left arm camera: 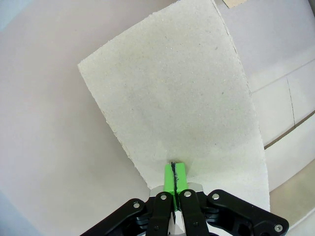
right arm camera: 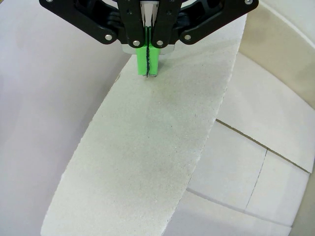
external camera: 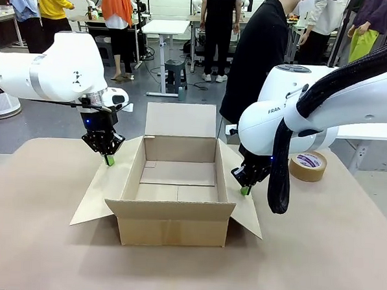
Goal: Wrap the clocks to prevent damage.
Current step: Once the human has placed the objects inside and stepped back, release both hands from the side flaps of the Package Box.
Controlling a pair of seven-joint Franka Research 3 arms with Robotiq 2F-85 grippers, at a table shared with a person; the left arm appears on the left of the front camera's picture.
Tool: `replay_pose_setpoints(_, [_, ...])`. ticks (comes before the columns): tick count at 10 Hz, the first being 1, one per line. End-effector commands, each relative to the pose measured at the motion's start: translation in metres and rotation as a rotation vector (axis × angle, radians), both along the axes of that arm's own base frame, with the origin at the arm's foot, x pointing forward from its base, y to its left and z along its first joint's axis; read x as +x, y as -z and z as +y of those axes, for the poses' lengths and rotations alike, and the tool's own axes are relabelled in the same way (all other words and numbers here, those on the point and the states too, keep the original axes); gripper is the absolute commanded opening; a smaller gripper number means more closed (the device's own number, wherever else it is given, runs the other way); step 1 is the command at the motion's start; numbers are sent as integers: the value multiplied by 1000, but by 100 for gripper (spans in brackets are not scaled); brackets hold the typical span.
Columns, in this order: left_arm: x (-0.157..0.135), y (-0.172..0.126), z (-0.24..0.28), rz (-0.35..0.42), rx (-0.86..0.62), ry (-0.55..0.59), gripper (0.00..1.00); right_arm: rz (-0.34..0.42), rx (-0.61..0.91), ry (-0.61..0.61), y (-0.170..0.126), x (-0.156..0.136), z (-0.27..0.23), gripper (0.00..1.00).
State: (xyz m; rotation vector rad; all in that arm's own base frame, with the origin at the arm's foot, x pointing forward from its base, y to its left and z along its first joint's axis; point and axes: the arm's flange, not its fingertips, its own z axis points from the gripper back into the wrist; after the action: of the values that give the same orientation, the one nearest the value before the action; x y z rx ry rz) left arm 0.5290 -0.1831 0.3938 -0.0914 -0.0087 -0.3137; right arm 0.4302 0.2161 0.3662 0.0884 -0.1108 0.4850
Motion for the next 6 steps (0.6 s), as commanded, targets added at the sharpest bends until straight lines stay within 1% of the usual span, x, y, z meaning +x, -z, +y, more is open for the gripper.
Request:
replay_pose_setpoints(1, [-1, 0, 0, 6, -1, 5, 0, 3, -1, -1, 1, -1, 0, 1])
replay_pose_setpoints(6, [-1, 0, 0, 6, -1, 5, 0, 3, -1, -1, 1, -1, 0, 1])
